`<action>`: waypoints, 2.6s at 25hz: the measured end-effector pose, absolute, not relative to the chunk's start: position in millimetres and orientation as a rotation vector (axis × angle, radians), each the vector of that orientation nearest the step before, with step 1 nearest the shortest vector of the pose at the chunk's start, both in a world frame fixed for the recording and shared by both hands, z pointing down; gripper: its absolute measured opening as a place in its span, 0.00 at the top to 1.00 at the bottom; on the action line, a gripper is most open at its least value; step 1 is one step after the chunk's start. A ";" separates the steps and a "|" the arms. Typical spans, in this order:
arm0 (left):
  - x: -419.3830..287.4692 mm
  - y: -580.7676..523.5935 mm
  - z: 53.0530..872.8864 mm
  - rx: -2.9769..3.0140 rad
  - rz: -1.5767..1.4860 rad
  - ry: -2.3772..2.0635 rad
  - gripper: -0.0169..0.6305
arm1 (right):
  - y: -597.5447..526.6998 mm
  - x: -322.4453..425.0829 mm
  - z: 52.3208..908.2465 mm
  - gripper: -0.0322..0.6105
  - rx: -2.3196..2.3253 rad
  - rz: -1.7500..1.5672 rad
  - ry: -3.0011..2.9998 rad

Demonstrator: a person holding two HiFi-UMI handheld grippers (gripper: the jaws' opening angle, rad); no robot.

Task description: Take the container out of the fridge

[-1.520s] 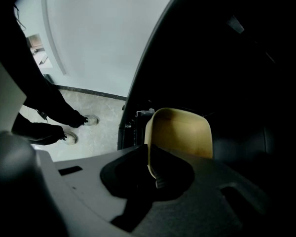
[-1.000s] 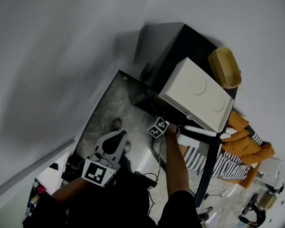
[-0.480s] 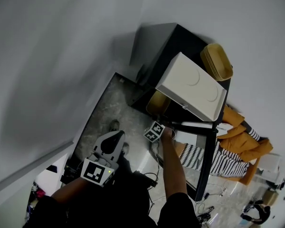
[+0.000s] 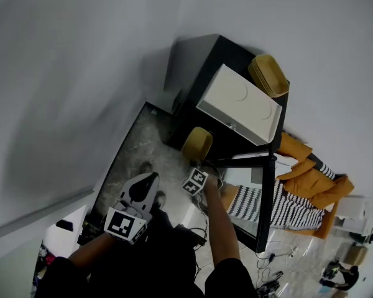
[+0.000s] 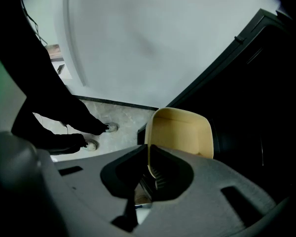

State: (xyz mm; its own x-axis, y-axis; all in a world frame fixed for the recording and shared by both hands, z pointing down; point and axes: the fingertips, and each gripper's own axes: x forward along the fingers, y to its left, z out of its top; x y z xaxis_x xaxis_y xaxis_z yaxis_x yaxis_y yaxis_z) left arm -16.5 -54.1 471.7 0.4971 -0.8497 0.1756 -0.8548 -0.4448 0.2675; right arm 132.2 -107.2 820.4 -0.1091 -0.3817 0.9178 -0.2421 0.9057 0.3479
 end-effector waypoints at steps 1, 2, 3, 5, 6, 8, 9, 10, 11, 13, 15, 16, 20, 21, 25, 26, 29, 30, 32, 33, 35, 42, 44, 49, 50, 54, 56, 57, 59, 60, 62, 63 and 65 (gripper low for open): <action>-15.6 -50.3 470.4 2.429 0.021 -1.430 0.97 | -100.2 131.5 817.6 0.93 0.477 -0.124 -1.702; -14.8 -46.8 468.9 2.432 0.019 -1.430 0.97 | -93.7 130.7 814.5 0.93 0.475 -0.124 -1.705; -14.1 -43.5 467.4 2.436 0.017 -1.429 0.97 | -87.7 129.6 811.3 0.93 0.476 -0.124 -1.709; -13.1 -36.7 464.3 2.441 0.014 -1.430 0.97 | -76.6 127.0 804.0 0.93 0.482 -0.125 -1.721; -12.6 -33.0 462.7 2.442 0.013 -1.432 0.97 | -71.3 125.9 800.2 0.93 0.485 -0.125 -1.727; -11.3 -25.4 460.2 2.443 0.012 -1.439 0.97 | -61.1 125.6 794.4 0.93 0.488 -0.126 -1.734; -10.4 -21.6 459.4 2.443 0.012 -1.443 0.97 | -56.3 125.8 791.5 0.93 0.489 -0.125 -1.737; -9.3 -18.0 458.6 2.443 0.013 -1.446 0.97 | -51.7 125.8 787.2 0.93 0.489 -0.124 -1.741; -7.9 -14.4 457.7 2.444 0.013 -1.449 0.97 | -47.0 125.9 782.7 0.93 0.488 -0.121 -1.746; -4.8 -7.9 455.7 2.447 0.015 -1.453 0.97 | -37.6 127.8 776.0 0.93 0.484 -0.116 -1.749; -3.0 -2.4 454.7 2.444 0.018 -1.458 0.97 | -29.8 129.4 770.7 0.93 0.481 -0.111 -1.753; -2.6 0.2 454.4 2.442 0.022 -1.464 0.97 | -26.3 129.4 768.1 0.93 0.480 -0.107 -1.758; -3.0 8.9 451.5 2.429 0.032 -1.489 0.97 | -12.3 130.7 754.4 0.93 0.485 -0.099 -1.774; -3.7 9.5 450.5 2.427 0.033 -1.493 0.97 | -10.0 131.2 751.2 0.93 0.486 -0.101 -1.776; -5.3 7.1 445.1 2.434 0.033 -1.500 0.97 | -2.7 133.8 737.2 0.93 0.482 -0.107 -1.774; -5.6 5.4 443.8 2.438 0.030 -1.499 0.97 | -0.9 134.3 734.2 0.93 0.483 -0.102 -1.774; -6.0 -2.1 447.8 2.460 0.025 -1.477 0.97 | 3.4 134.6 725.2 0.93 0.486 -0.075 -1.775; -6.4 -5.0 451.7 2.470 0.022 -1.465 0.97 | 3.6 134.2 721.5 0.93 0.488 -0.064 -1.776; -8.9 -13.1 451.1 2.477 0.022 -1.455 0.97 | 1.9 132.9 714.0 0.93 0.493 -0.048 -1.775; -10.6 -17.3 448.2 2.481 0.022 -1.454 0.97 | 1.1 132.2 710.8 0.93 0.494 -0.042 -1.774; -13.2 -23.4 447.6 2.498 0.018 -1.445 0.97 | 1.2 131.2 705.0 0.93 0.494 -0.033 -1.771; -22.0 -40.1 457.5 2.499 0.015 -1.411 0.97 | 9.2 117.5 668.6 0.93 0.493 -0.022 -1.782; -22.5 -42.7 459.3 2.496 0.021 -1.394 0.97 | 15.9 114.0 657.7 0.93 0.491 -0.019 -1.782; -28.8 -52.2 460.4 2.484 0.023 -1.392 0.97 | 29.6 103.4 628.9 0.93 0.483 -0.002 -1.798; -28.4 -54.1 460.0 2.486 0.029 -1.389 0.97 | 31.7 102.6 622.9 0.93 0.480 0.000 -1.801; -26.4 -56.3 465.7 2.521 0.039 -1.363 0.97 | 41.3 98.2 598.3 0.93 0.470 0.009 -1.809; -26.0 -58.2 468.4 2.513 0.045 -1.353 0.97 | 44.4 97.2 588.6 0.93 0.466 0.006 -1.804; -25.1 -59.2 469.6 2.513 0.045 -1.347 0.97 | 45.3 97.2 584.0 0.93 0.466 0.000 -1.801; -22.3 -60.6 470.1 2.523 0.049 -1.337 0.97 | 47.3 97.4 574.5 0.93 0.467 -0.013 -1.795; -21.0 -61.3 469.4 2.531 0.052 -1.333 0.97 | 48.8 97.4 570.4 0.93 0.466 -0.018 -1.793; -19.9 -63.1 467.4 2.540 0.054 -1.330 0.97 | 52.9 96.9 564.0 0.93 0.454 -0.026 -1.788; -20.0 -63.8 466.6 2.540 0.054 -1.330 0.97 | 55.0 96.0 561.3 0.93 0.447 -0.028 -1.785; -20.3 -63.9 466.5 2.538 0.052 -1.328 0.97 | 58.3 93.6 556.9 0.93 0.432 -0.035 -1.783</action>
